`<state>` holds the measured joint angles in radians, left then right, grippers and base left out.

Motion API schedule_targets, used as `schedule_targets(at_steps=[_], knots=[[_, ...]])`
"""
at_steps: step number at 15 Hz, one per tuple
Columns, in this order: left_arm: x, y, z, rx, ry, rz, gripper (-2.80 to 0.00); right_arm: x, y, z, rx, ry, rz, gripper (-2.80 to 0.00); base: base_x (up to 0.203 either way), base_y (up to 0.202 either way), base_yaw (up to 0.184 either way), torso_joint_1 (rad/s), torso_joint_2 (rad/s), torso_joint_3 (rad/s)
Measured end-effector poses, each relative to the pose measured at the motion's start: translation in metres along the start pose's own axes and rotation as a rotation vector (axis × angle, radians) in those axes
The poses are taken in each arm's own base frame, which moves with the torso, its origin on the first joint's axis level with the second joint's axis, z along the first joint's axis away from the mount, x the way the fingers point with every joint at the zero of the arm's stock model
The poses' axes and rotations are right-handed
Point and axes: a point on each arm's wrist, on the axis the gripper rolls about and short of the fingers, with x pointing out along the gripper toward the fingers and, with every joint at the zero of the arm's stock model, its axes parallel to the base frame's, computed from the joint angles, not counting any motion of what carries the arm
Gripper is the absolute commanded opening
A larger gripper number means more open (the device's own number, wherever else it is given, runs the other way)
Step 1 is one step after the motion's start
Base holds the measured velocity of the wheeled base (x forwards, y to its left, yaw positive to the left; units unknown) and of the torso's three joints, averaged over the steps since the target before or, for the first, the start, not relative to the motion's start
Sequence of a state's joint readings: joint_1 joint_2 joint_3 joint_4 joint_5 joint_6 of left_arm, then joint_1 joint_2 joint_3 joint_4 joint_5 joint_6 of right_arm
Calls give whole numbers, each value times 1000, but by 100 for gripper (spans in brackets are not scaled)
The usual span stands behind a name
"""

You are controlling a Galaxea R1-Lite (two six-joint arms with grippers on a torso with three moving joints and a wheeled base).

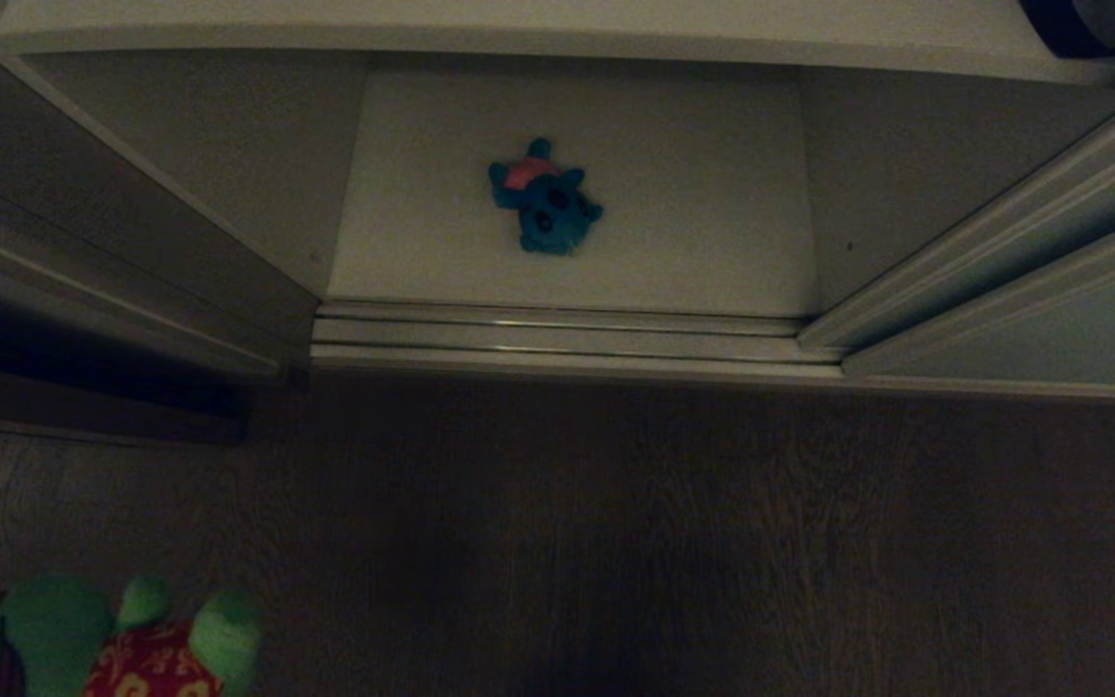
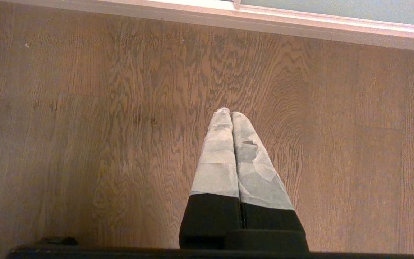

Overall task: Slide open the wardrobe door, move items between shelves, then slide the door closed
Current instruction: Place the green doll on the higher shelf

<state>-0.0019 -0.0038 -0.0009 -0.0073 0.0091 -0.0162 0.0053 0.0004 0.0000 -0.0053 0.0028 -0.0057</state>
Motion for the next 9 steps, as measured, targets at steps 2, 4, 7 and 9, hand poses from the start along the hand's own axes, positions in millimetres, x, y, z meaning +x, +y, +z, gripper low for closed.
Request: schedule_targets(at_steps=[2,4,7,9], knots=[[0,0,0,1,1,1,-280,0,0,0,0,0,0,-280,0,0,0,2,-1,47],[0,0,0,4,1,1,-280,0,0,0,0,-1,0,-280,0,0,0,2,2,156],[0,0,0,4,2,1,-280,0,0,0,0,0,0,-280,0,0,0,-2,5,194],[0,0,0,3,2,1,-280,0,0,0,0,0,1,-280,0,0,0,1,3,197]])
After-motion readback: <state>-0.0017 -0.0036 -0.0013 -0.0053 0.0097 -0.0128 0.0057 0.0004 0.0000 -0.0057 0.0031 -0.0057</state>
